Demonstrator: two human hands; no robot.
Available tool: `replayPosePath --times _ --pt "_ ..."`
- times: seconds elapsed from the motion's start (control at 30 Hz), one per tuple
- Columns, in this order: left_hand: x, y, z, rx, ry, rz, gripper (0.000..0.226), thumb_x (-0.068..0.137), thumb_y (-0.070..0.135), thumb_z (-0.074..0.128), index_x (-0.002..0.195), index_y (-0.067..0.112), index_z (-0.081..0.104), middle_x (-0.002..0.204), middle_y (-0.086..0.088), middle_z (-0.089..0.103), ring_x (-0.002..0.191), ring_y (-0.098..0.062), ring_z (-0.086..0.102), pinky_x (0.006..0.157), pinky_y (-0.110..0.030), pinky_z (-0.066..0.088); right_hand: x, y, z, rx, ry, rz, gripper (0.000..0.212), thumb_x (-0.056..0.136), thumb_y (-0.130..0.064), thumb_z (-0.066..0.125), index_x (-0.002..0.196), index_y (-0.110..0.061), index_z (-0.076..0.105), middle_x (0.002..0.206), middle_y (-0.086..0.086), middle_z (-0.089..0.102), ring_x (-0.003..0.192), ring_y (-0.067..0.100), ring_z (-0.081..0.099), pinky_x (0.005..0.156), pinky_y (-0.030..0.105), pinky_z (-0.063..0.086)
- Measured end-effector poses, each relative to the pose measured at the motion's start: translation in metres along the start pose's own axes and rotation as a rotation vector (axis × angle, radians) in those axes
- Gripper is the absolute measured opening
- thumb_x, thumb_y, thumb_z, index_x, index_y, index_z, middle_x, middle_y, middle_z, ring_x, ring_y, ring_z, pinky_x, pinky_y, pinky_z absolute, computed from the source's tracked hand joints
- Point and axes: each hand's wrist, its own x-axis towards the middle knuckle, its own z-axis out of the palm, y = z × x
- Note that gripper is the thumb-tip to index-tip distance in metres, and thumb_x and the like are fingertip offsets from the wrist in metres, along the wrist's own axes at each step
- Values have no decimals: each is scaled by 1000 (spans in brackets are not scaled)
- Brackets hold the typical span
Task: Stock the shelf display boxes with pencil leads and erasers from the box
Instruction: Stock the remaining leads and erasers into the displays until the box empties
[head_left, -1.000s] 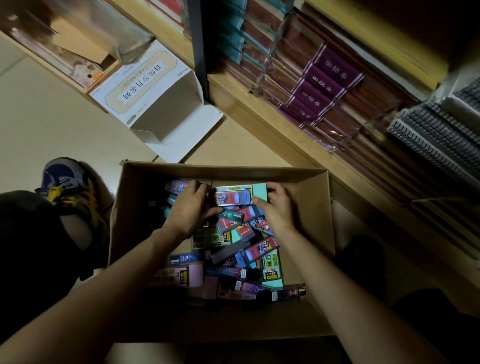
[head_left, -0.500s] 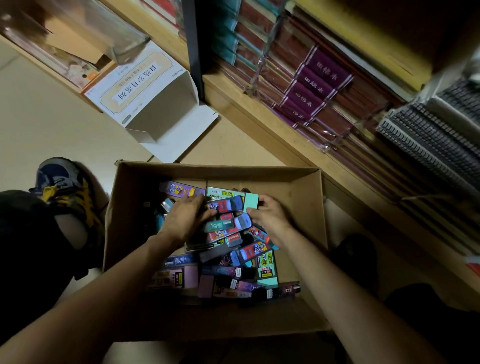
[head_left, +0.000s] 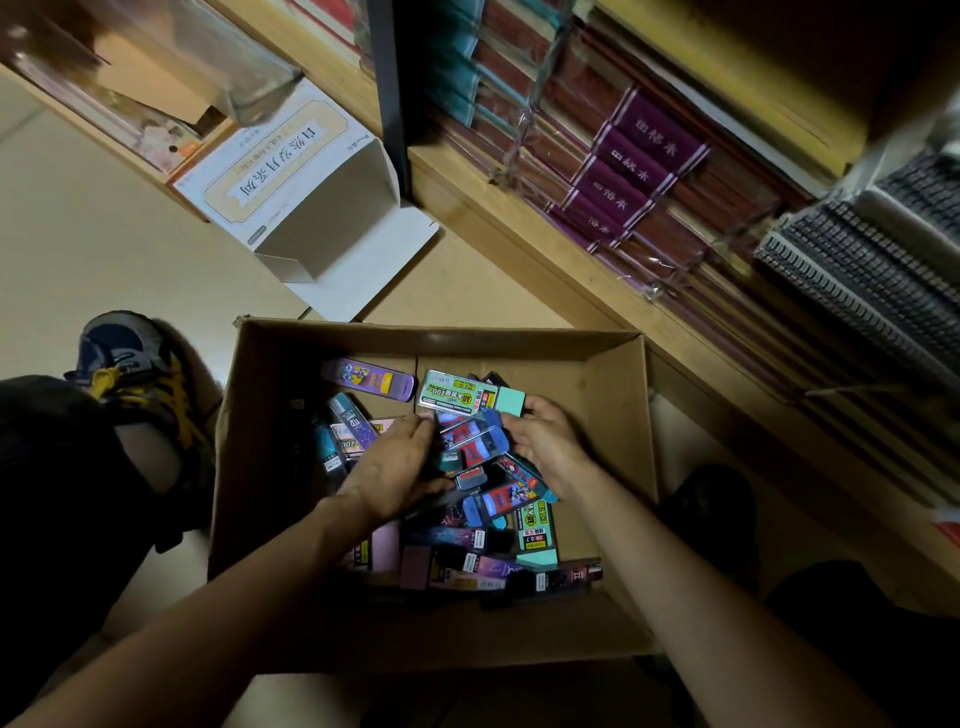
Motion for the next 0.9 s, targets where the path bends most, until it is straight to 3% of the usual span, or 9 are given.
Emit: replayPosePath --times 0.13,0.23,0.37,0.5,0.57,0.7,0.83,0.9 --pt "5 8 1 -92 31 -108 49 84 36 67 126 13 54 119 -10 58 111 -25 47 86 -31 37 -2 3 -3 -2 1 -28 14 94 -2 51 105 -10 54 110 15 64 78 16 63 65 21 53" --pt "8 5 -9 -214 -30 -63 29 86 34 66 107 14 61 95 -8 63 95 -26 57 68 -25 34 -4 1 -2 -52 94 -128 30 95 -7 50 125 -6 48 124 15 57 90 19 62 75 26 52" --pt "-3 1 -22 -610 76 -198 14 85 22 70 92 20 57 76 9 61 68 -6 55 57 -10 39 -15 -15 -6 -90 151 -271 28 97 -12 48 125 -7 51 119 14 61 100 28 63 85 37 52" --pt "-13 9 -42 -947 100 -310 18 86 11 67 103 8 63 93 -11 70 83 -23 65 71 -28 52 -39 -36 -19 -205 132 -359 34 98 -15 45 132 -7 47 109 6 61 87 11 60 63 10 51" --pt "-17 19 -54 -993 89 -280 19 87 10 65 105 7 62 92 -12 70 82 -24 65 69 -28 52 -57 -48 -27 -290 110 -414 34 98 -17 45 131 -9 47 98 -4 58 82 1 56 55 5 47" --pt "-27 53 -80 -1109 80 -210 6 91 11 59 97 11 59 83 -6 70 66 -14 68 53 -21 49 -100 -82 -38 -300 128 -544 28 94 -8 52 121 2 53 90 1 60 70 0 58 51 5 43" --pt "-38 94 -107 -1120 91 -69 13 90 12 61 102 8 61 94 -10 72 74 -18 69 65 -29 55 -155 -114 -46 -356 107 -685 15 90 -8 59 103 1 61 84 5 63 61 -1 58 52 14 44" --pt "-45 114 -122 -1091 110 -3 15 89 14 62 103 8 61 93 -12 72 72 -16 70 60 -23 55 -185 -128 -51 -382 95 -755 7 90 -9 60 96 -7 62 87 6 64 67 6 58 55 18 44"
